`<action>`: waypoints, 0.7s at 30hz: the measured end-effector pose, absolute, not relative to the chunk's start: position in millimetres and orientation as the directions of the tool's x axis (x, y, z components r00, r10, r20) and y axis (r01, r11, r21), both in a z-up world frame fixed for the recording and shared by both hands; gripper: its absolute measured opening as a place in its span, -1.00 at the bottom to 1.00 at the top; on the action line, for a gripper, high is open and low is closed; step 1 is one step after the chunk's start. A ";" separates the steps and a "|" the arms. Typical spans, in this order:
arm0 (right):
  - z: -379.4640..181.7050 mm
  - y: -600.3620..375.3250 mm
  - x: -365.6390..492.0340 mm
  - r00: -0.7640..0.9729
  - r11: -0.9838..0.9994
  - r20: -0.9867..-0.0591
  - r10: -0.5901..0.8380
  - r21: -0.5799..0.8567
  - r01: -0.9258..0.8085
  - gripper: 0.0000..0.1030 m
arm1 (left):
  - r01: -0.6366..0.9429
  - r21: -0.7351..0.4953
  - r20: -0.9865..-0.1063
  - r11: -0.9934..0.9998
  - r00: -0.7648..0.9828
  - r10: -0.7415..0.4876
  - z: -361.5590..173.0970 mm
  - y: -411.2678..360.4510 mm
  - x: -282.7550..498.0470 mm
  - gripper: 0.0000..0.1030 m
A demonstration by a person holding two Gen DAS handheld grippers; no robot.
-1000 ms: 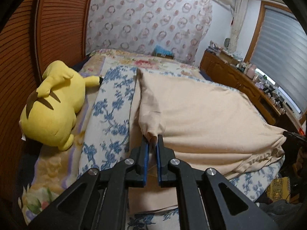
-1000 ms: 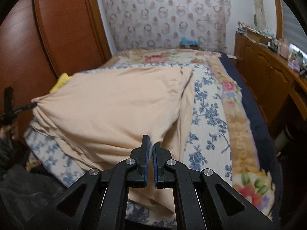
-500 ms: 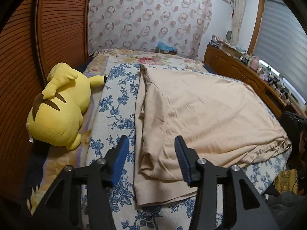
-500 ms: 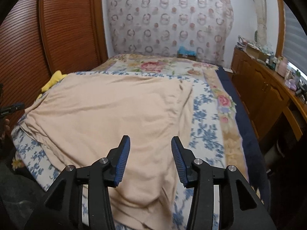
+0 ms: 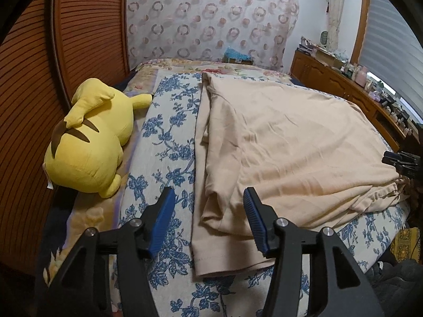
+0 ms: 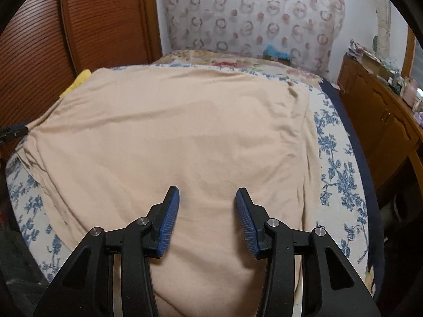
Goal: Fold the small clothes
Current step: 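Move the left gripper to the folded shirt's edge and grasp it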
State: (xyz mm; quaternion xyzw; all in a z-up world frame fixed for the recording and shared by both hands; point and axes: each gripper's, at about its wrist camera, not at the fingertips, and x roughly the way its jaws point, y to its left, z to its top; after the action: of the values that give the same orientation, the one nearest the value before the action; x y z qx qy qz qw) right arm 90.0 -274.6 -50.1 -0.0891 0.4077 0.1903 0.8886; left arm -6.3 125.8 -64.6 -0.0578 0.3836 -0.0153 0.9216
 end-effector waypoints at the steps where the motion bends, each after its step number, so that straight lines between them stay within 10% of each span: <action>1: -50.6 -274.3 89.7 0.595 0.911 -0.759 0.265 -0.004 -0.411 -0.12 | -0.018 -0.120 -0.708 0.993 0.703 -0.072 -66.3 126.5 -6.7 0.02; 21: -54.3 -271.0 86.5 0.593 0.910 -0.760 0.266 -0.004 -0.414 -0.07 | 0.013 -0.206 -0.709 0.978 0.688 -0.159 -80.0 120.9 -4.9 0.02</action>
State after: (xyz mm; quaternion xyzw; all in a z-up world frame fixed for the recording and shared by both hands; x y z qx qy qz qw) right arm 86.5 -271.0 -54.3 -0.0904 0.4087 0.1914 0.8878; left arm -4.9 120.9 -80.0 -0.0925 0.3924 -0.0471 0.9139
